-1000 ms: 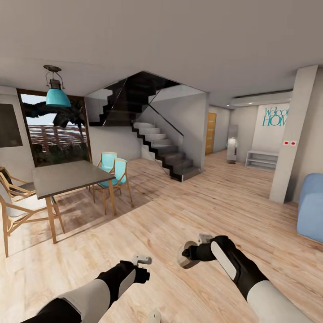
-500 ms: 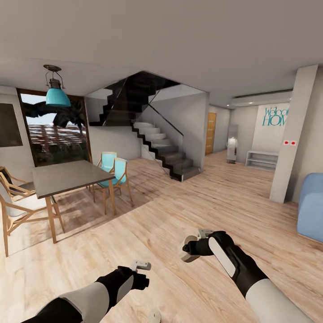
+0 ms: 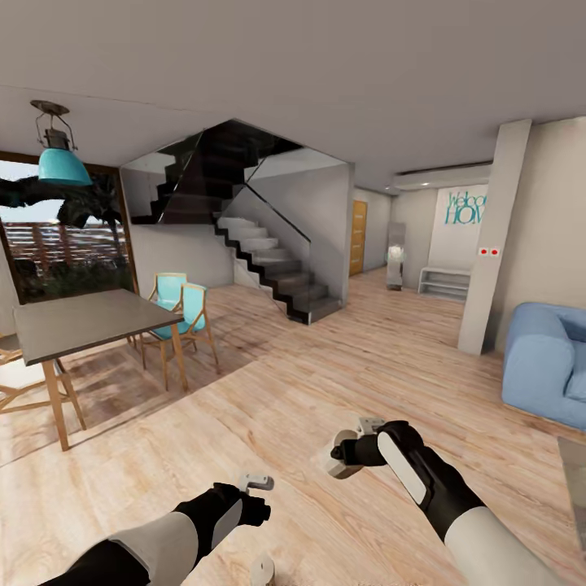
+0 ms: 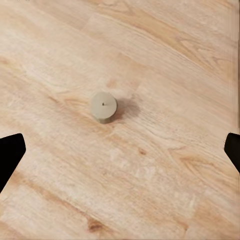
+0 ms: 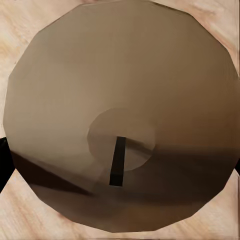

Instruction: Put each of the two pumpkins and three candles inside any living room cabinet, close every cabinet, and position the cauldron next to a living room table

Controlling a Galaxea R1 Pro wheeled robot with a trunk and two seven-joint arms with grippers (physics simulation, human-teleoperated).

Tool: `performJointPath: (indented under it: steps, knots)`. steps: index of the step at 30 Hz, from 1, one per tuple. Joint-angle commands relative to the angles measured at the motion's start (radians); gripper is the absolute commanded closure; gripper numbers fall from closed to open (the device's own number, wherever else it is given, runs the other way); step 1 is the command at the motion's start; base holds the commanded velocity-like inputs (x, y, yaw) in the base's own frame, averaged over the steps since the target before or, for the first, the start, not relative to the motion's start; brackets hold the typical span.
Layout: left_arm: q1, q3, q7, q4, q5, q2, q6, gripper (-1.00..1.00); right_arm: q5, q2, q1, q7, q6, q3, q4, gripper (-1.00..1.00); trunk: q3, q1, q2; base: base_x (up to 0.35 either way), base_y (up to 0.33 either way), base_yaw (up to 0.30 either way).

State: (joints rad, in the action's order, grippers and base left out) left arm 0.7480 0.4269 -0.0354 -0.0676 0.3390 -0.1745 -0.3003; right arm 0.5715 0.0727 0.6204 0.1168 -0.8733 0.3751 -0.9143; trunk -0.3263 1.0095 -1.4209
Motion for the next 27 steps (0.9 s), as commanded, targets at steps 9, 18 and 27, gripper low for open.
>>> performJointPath:
  steps: [9, 18, 27]
  knots:
    - [0.001, 0.005, -0.008, -0.001, 0.012, 0.0, -0.01, -1.0, 0.01, 0.0, 0.001, 0.011, -0.001, 0.004, 0.009, 1.0, -0.034, 0.035, -0.064, 0.0, 0.0, -0.165]
    - [0.001, 0.001, -0.019, -0.005, 0.015, 0.0, -0.011, -1.0, 0.013, -0.006, -0.001, 0.053, -0.001, 0.005, 0.011, 1.0, -0.062, 0.069, -0.127, 0.0, 0.0, -0.005]
    - [0.001, -0.002, -0.077, -0.012, 0.042, 0.0, -0.013, -1.0, 0.015, -0.006, -0.002, 0.067, 0.0, 0.004, 0.011, 1.0, -0.09, 0.104, -0.19, 0.0, 0.0, 0.0]
